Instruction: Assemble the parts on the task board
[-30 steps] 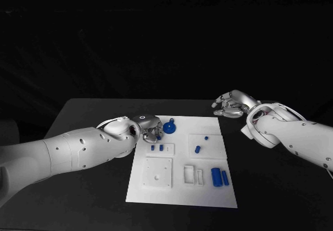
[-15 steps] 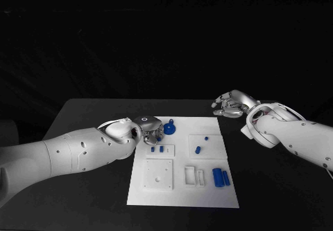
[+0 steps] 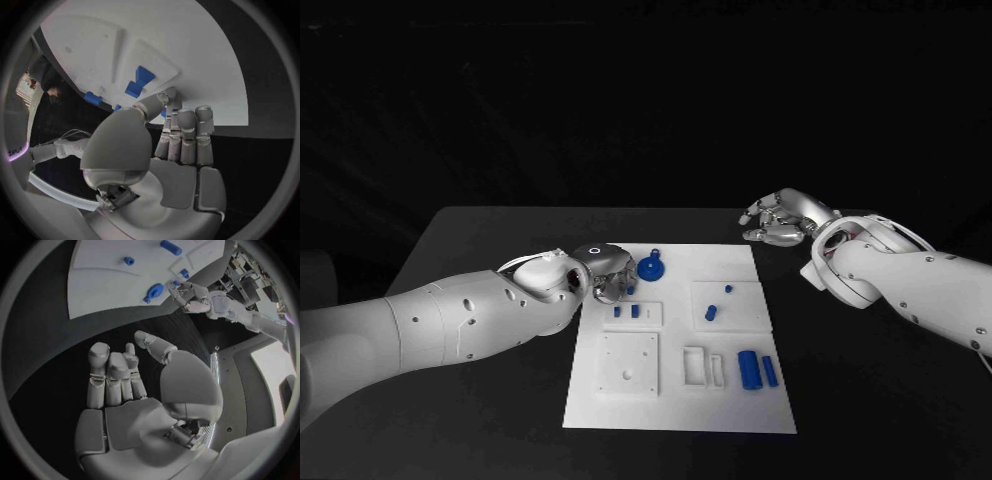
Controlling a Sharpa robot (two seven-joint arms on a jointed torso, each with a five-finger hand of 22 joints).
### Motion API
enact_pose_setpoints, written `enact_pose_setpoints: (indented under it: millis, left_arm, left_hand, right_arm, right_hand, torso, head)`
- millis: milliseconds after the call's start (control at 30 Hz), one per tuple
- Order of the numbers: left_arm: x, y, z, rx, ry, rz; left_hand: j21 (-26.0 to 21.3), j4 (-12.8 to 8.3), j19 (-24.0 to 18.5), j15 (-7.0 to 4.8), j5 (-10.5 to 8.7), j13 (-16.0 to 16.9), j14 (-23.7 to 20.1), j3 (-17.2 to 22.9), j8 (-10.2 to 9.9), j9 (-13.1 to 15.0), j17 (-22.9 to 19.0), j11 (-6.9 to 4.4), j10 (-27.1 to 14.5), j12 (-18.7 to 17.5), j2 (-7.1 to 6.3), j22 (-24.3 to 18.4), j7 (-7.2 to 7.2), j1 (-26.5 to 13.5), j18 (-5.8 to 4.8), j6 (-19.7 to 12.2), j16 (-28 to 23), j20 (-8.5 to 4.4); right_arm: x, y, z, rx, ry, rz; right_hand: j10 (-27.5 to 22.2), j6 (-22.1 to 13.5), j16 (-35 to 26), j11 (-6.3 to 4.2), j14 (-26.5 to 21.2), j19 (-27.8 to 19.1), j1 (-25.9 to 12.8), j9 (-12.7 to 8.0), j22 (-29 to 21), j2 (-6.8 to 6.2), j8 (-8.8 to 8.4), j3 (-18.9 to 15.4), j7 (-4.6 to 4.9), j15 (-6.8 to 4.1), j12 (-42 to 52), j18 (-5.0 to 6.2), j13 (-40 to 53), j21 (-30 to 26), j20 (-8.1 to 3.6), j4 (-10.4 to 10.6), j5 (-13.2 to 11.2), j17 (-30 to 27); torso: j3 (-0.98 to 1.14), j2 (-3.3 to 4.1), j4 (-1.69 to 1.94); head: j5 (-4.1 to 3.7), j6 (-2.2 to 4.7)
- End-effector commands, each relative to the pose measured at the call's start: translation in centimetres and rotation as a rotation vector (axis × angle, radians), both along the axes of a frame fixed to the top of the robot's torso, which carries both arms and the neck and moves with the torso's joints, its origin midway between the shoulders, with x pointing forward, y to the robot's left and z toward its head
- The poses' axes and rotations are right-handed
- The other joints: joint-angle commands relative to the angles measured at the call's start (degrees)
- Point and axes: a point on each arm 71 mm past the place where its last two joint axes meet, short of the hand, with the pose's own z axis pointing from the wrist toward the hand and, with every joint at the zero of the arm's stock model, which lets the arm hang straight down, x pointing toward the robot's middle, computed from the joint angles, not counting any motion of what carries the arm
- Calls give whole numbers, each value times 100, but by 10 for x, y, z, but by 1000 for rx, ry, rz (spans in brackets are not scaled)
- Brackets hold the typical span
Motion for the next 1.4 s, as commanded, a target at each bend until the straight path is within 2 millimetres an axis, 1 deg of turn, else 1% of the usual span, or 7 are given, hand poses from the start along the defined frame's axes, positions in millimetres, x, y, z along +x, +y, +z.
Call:
enact_pose_setpoints:
  millis: [33, 500, 700, 800, 867, 1033, 1400]
  left_arm:
    - [0, 3, 0, -17, -11, 9]
    - [3, 22, 4, -76, -22, 65]
    - [6, 34, 18, -317, 66, 166]
    - [9, 44, 22, -554, 200, 276]
    - [9, 49, 23, -698, 269, 333]
    - [7, 54, 29, -990, 371, 363]
    - [0, 46, 34, -1094, 414, 306]
  left_hand:
    - [-38, 5, -25, 46, -27, 11, 6, 40, -43, -11, -10, -1, -54, -30, -52, 73, -6, 7, 192, -58, -34, -99]
    - [-50, 16, -18, 63, -3, 7, 9, 81, -44, -16, -20, 15, -76, -56, -82, 68, 35, 108, 219, -115, -42, -74]
    - [-77, 59, -30, 61, 29, 19, -8, 85, 8, 3, -55, 10, -35, -44, -95, 57, 85, 91, 218, -62, -100, -61]
    - [-74, 121, 1, 32, 9, 45, 48, 22, 19, 6, -56, -20, 58, 4, -127, 52, 99, -22, 219, -65, -88, -70]
    - [-95, 165, -7, 27, 1, 48, 35, -29, 25, 7, -74, -27, 64, 6, -145, 42, 99, -131, 213, -69, -122, -74]
    - [-492, 193, -383, 113, -7, 27, -331, -97, 72, 28, -345, 48, -70, -69, -107, -119, 91, -392, 97, -68, -715, 13]
    - [-1414, 103, -1077, 362, -33, 26, -870, -163, 174, 90, -958, 183, -107, -114, 48, -508, 71, -630, -227, -91, -2302, 231]
  right_arm:
    - [-1, 1, -1, -12, 8, 17]
    - [-8, 1, -7, -51, 28, 58]
    - [-16, 9, -20, -141, 35, 140]
    - [-19, 12, -23, -193, 30, 175]
    - [-21, 14, -25, -228, 19, 191]
    - [-26, 20, -31, -343, -15, 237]
    - [-33, 30, -46, -459, -37, 273]
  right_hand:
    - [-17, -22, -23, 14, 29, -9, -42, 0, 93, -42, -42, -44, 49, -6, 15, 224, -7, -4, -31, -12, 17, 9]
    - [-167, -178, -95, 77, -70, -109, -39, -30, 87, -24, -120, -178, 114, 58, -259, 224, -192, -55, -1, -142, 110, -12]
    - [-753, -201, -308, 188, -200, -308, 30, -14, 78, 9, -105, -91, 162, 177, -2139, 224, -1504, -184, 44, -274, -150, -185]
    - [-53, -209, -304, 284, -182, -277, 116, 30, 71, -17, -44, -72, 236, 267, -3833, 224, -2999, -211, 51, -290, -345, -274]
    - [-192, -180, -301, 302, -179, -270, 181, 40, 65, 8, -20, -67, 257, 271, -4085, 224, -3158, -224, 49, -310, -356, -290]
    - [9, -104, -292, 404, -147, -228, 308, 68, 50, 7, 56, -129, 231, 364, -4905, 224, -3743, -278, 98, -313, -480, -394]
    - [181, -42, -253, 475, -143, -189, 378, 55, 48, -38, 82, -153, 208, 436, -5476, 224, -4165, -328, 125, -301, -617, -483]
  torso:
    - [-6, -1, -1]
    - [-6, 0, 3]
    - [-1, 0, -4]
    - [4, -3, -5]
    - [9, -6, 1]
    - [8, 0, 6]
    - [-7, 3, 4]
  head:
    - [-7, 5]
    - [-42, 55]
    - [-132, 96]
    - [-206, 115]
    - [-238, 118]
    - [-307, 131]
    - [-375, 129]
